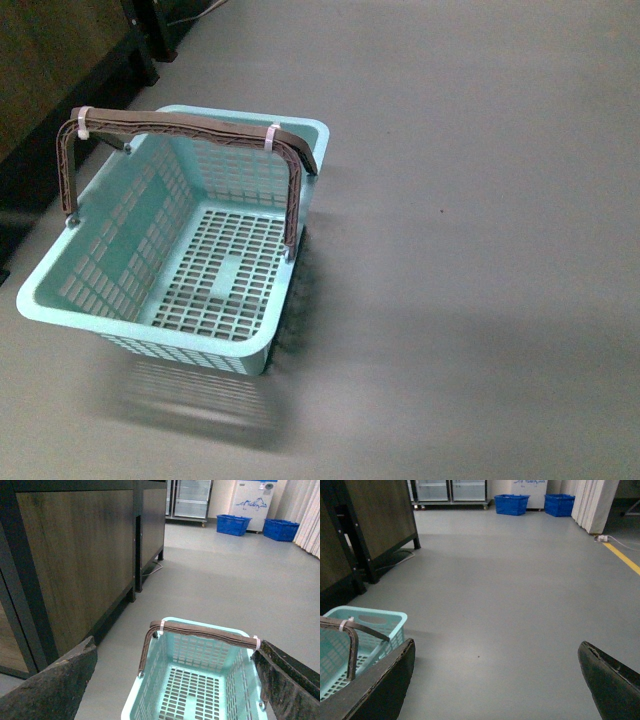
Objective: Pick mango and avocado into basket
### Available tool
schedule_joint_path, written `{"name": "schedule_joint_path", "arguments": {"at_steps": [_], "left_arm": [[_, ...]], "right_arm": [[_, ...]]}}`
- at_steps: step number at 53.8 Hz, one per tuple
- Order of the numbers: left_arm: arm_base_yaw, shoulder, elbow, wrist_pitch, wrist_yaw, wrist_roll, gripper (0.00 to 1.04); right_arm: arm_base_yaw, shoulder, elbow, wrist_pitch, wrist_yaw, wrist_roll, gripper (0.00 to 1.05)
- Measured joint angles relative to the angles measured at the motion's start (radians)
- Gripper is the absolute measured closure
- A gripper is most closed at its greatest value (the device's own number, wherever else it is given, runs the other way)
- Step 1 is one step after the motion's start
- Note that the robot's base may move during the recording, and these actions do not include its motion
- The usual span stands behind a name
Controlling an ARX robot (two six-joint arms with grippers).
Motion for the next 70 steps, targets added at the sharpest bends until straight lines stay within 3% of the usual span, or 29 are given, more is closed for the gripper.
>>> {"name": "schedule_joint_path", "arguments": {"at_steps": [23, 28, 32, 36, 41, 50, 56, 70], "left_arm": [[0.002, 0.004, 0.002, -0.007, 0.005, -0.016, 0.09], [0.039, 0.167, 0.122, -0.299, 0.095, -0.275, 0.09], [0.123, 0.289, 0.161, -0.438, 0.206, -0.651, 0.09], [0.216, 0.388, 0.171, -0.351, 0.282, -0.887, 0.09], [0.242, 0.609, 0.192, -0.142, 0.241, -1.025, 0.09], [0.132, 1.077, 0.28, 0.257, 0.153, -1.143, 0.09], [-0.004, 1.517, 0.455, 0.534, 0.098, -1.208, 0.09], [-0.1, 1.962, 0.777, 0.593, 0.069, -1.299, 0.09]], "right_arm": [[0.0, 0.0, 0.0, 0.0, 0.0, 0.0, 0.09], [0.0, 0.0, 0.0, 0.0, 0.0, 0.0, 0.09], [0.0, 0.0, 0.0, 0.0, 0.001, 0.0, 0.09], [0.0, 0.0, 0.0, 0.0, 0.0, 0.0, 0.09], [0.0, 0.0, 0.0, 0.0, 0.001, 0.0, 0.09], [0.0, 0.0, 0.0, 0.0, 0.0, 0.0, 0.09], [0.0, 0.0, 0.0, 0.0, 0.0, 0.0, 0.09], [0.0, 0.0, 0.0, 0.0, 0.0, 0.0, 0.09]]}}
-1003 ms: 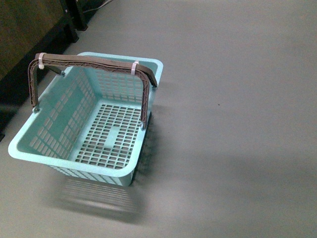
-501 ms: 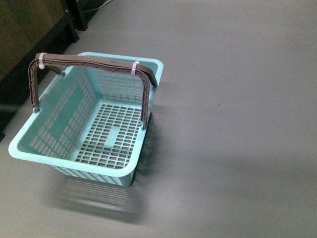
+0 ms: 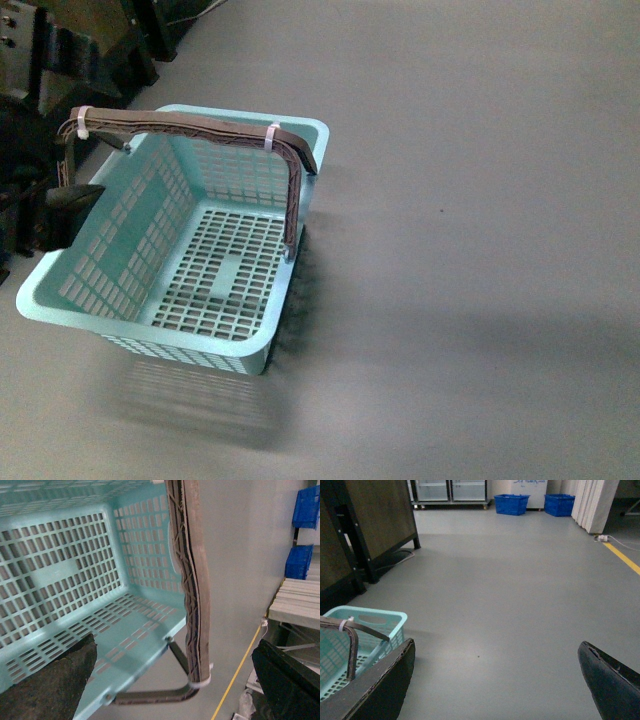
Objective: Pick mango and avocado into basket
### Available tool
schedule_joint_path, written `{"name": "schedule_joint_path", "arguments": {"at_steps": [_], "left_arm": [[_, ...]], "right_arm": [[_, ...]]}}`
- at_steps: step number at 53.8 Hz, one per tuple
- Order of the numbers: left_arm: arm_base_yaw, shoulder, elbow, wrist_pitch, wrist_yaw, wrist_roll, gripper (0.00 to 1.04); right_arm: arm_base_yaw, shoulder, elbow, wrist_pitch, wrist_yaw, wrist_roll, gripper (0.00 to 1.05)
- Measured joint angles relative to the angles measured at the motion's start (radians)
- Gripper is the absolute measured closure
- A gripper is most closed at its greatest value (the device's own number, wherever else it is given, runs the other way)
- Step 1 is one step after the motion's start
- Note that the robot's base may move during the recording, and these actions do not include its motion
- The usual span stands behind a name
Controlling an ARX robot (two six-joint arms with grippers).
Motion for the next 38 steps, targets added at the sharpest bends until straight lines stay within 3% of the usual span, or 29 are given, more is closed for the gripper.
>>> {"name": "schedule_joint_path", "arguments": {"at_steps": [14, 35, 38], "left_arm": [[-0.02, 0.296, 0.352, -0.032, -0.002, -0.035, 0.09], [-0.054, 0.444, 0.537, -0.027, -0.017, -0.077, 0.09], [-0.058, 0.454, 0.547, -0.036, -0.017, -0.074, 0.13]], "right_arm": [[0.0, 0.0, 0.0, 0.0, 0.0, 0.0, 0.09], [0.0, 0.0, 0.0, 0.0, 0.0, 0.0, 0.09], [0.0, 0.0, 0.0, 0.0, 0.0, 0.0, 0.09]]}}
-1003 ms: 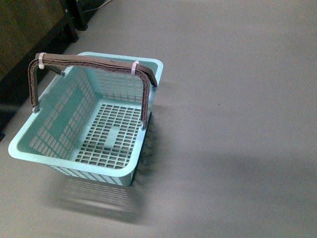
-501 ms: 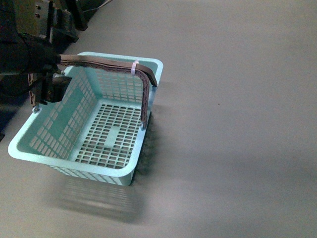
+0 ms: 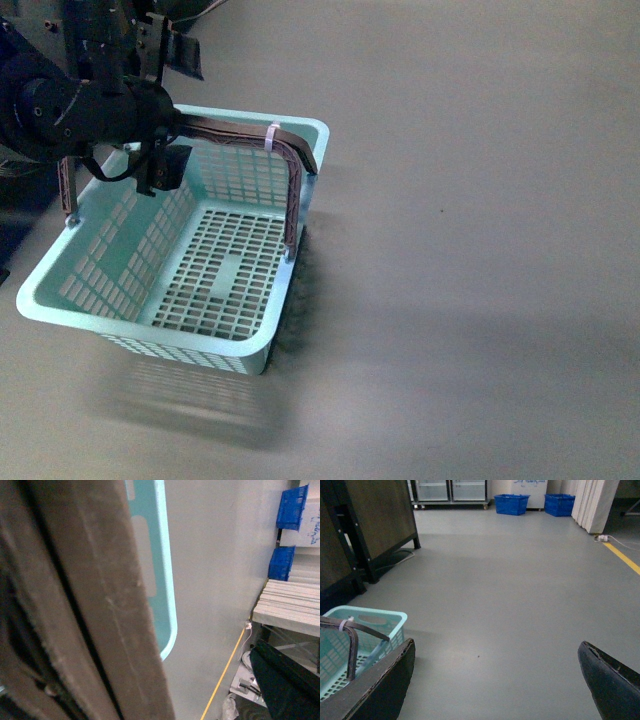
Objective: Pick mango and avocado into basket
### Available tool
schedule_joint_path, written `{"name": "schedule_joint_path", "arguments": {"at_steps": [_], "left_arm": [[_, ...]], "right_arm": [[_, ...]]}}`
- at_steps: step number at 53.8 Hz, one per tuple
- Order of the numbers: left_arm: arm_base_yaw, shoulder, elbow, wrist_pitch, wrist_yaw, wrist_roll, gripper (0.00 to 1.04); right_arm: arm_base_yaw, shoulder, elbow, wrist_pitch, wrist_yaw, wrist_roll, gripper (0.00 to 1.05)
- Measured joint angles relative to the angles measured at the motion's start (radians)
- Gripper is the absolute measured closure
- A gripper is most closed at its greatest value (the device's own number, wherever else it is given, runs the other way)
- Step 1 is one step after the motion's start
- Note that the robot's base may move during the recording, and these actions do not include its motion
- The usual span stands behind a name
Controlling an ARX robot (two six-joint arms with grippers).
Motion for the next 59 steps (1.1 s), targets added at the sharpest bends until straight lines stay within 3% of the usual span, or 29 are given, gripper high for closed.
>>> {"name": "schedule_joint_path", "arguments": {"at_steps": [14, 20, 42, 59], "left_arm": [[-0.027, 0.045, 0.018, -0.018, -0.056, -0.007, 0.7], [-0.027, 0.045, 0.029, -0.017, -0.056, -0.059, 0.89], [-0.026, -0.082, -0.142, -0.007, -0.061, -0.079, 0.9], [0.01, -0.727, -0.537, -0.144, -0.117, -0.145, 0.91]], "right_arm": [[0.0, 0.0, 0.0, 0.0, 0.0, 0.0, 0.09], [0.0, 0.0, 0.0, 0.0, 0.0, 0.0, 0.09], [0.0, 0.0, 0.0, 0.0, 0.0, 0.0, 0.09], [0.0, 0.0, 0.0, 0.0, 0.0, 0.0, 0.09]]}}
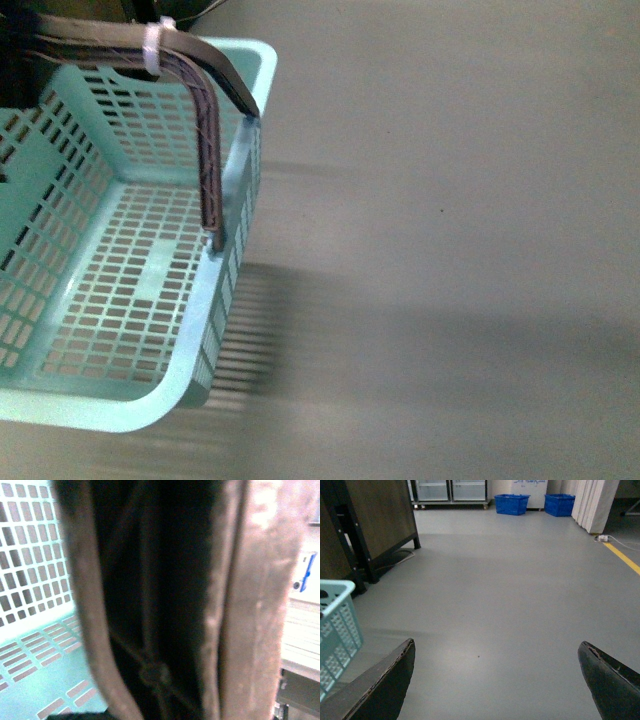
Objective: Pick mango and avocado into basket
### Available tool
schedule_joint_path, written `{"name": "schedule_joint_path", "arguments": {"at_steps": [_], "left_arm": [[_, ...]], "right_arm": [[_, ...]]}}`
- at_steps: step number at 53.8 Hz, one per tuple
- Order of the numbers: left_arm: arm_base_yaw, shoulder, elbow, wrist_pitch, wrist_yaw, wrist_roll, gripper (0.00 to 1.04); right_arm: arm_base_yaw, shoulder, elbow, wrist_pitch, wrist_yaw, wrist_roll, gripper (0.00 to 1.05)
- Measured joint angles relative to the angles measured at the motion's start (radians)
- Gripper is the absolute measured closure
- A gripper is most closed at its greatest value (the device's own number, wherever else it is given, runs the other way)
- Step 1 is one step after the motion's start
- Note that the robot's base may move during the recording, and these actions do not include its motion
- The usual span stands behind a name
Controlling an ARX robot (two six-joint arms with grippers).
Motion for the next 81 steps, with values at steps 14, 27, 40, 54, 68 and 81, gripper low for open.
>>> {"name": "schedule_joint_path", "arguments": {"at_steps": [14, 27, 40, 54, 68, 81], "left_arm": [[0.007, -0.513, -0.105, -0.299, -0.052, -0.027, 0.91], [0.007, -0.769, -0.108, -0.482, -0.086, -0.057, 0.91], [-0.004, -0.949, -0.097, -0.652, -0.125, -0.067, 0.91], [-0.004, -0.981, -0.095, -0.664, -0.129, -0.055, 0.91], [-0.004, -0.981, -0.094, -0.664, -0.13, -0.055, 0.91], [-0.004, -0.981, -0.094, -0.668, -0.129, -0.056, 0.91]], "right_arm": [[0.0, 0.0, 0.0, 0.0, 0.0, 0.0, 0.09], [0.0, 0.0, 0.0, 0.0, 0.0, 0.0, 0.09], [0.0, 0.0, 0.0, 0.0, 0.0, 0.0, 0.09], [0.0, 0.0, 0.0, 0.0, 0.0, 0.0, 0.09], [0.0, 0.0, 0.0, 0.0, 0.0, 0.0, 0.09], [0.0, 0.0, 0.0, 0.0, 0.0, 0.0, 0.09]]}}
